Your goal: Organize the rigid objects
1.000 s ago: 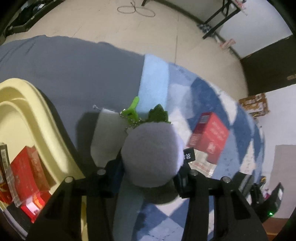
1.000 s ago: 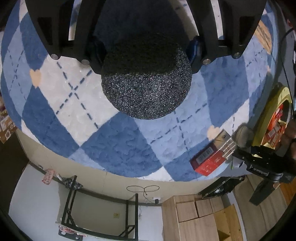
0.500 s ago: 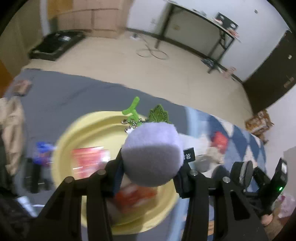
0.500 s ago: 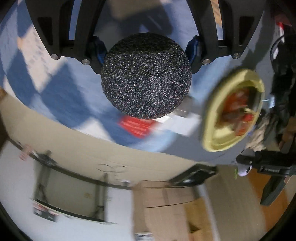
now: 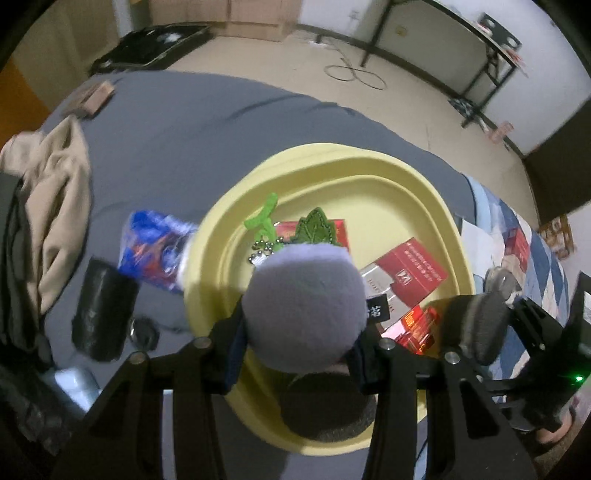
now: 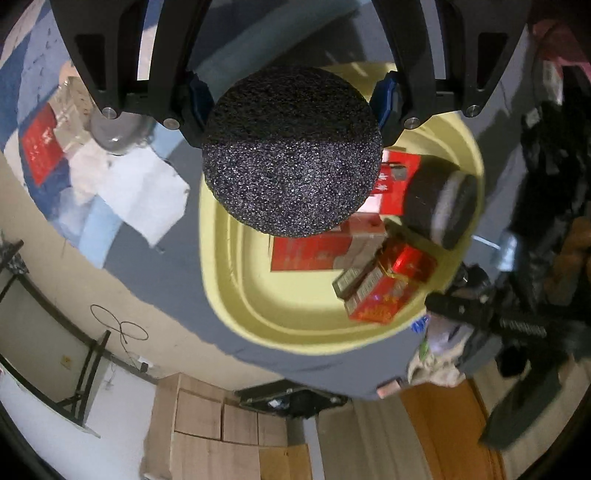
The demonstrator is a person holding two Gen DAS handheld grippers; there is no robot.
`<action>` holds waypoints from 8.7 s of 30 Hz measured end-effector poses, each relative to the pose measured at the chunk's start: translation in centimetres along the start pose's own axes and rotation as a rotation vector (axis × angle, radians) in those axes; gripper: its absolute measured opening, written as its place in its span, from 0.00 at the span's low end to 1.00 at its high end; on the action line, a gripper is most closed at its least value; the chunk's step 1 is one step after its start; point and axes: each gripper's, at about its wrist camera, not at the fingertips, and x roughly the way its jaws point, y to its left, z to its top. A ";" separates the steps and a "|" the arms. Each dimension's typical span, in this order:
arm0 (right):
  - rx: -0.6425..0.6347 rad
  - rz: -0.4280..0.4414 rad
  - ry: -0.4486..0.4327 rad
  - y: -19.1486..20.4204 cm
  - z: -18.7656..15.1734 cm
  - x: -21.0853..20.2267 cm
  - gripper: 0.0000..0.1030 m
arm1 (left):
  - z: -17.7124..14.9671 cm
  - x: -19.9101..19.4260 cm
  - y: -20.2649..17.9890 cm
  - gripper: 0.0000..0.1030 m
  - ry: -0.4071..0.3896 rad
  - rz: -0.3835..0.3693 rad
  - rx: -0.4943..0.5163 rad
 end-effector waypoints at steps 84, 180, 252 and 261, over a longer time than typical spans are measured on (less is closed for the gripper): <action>0.605 -0.094 -0.028 -21.7 -3.0 -5.9 0.55 | -0.2 -0.6 -18.6 0.54 -0.099 -0.235 0.308; -0.139 -0.150 -0.141 0.6 -11.5 6.6 1.00 | -18.5 6.4 -8.6 1.00 -0.370 0.223 -0.180; -0.136 -0.151 -0.140 0.7 -11.5 6.6 1.00 | -18.5 6.4 -8.4 1.00 -0.369 0.222 -0.181; -0.136 -0.151 -0.139 0.7 -11.5 6.6 1.00 | -18.5 6.4 -8.5 1.00 -0.369 0.222 -0.181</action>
